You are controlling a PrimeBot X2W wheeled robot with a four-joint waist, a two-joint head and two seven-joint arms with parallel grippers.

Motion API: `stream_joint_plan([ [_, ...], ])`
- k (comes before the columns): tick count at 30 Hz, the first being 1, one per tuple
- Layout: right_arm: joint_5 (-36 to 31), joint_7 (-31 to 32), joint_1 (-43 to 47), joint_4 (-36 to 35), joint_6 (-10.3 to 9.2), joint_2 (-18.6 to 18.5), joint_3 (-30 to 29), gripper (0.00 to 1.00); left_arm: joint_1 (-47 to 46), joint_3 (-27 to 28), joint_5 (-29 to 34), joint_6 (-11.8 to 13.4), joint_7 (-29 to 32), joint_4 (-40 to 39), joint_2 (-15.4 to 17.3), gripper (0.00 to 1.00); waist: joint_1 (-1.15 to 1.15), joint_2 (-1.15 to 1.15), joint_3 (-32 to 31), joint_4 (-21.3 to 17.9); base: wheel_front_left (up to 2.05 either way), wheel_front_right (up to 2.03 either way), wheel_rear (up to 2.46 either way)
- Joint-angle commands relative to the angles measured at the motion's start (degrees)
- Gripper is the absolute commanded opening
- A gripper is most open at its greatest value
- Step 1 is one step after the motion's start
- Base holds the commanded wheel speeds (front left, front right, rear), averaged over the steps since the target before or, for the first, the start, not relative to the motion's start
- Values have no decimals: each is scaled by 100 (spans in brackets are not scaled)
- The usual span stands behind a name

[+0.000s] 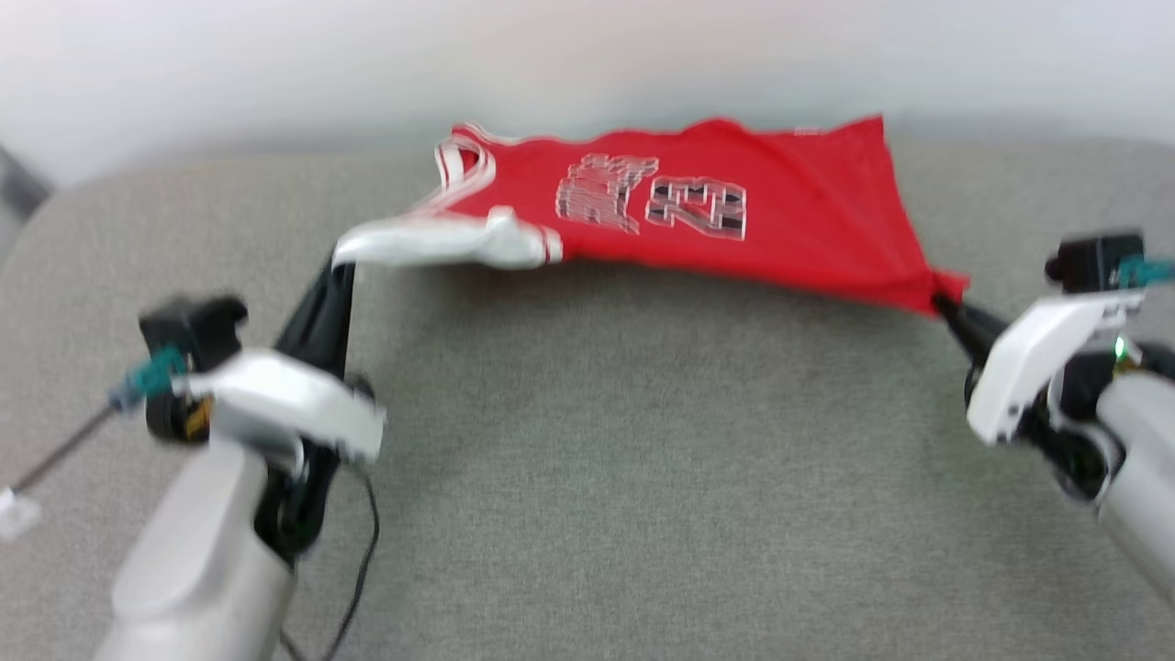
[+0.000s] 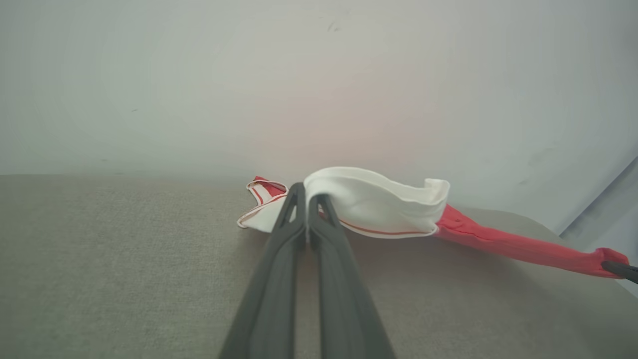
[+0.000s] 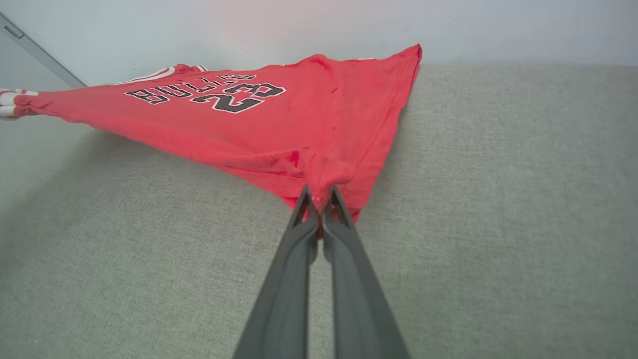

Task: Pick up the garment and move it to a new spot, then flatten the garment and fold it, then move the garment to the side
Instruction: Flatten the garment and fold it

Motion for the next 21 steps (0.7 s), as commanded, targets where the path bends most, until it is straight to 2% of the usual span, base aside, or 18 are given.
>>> stream_joint_plan([
  [1, 66, -43, 219, -33, -5, -73, 71, 0, 282, 55, -20, 3, -41, -71, -6, 0, 2, 0, -307, -65, 0, 0, 0],
  [10, 415, -172, 1082, -359, -5, -335, 425, 0, 1526, 345, 21, 3, -41, -421, -103, 0, 2, 0, -720, -114, 0, 0, 0],
  [21, 569, -244, 1605, -751, -6, -697, 851, 0, 2691, 540, 66, 3, -41, -702, -306, 0, 2, 0, -936, -100, 0, 0, 0],
])
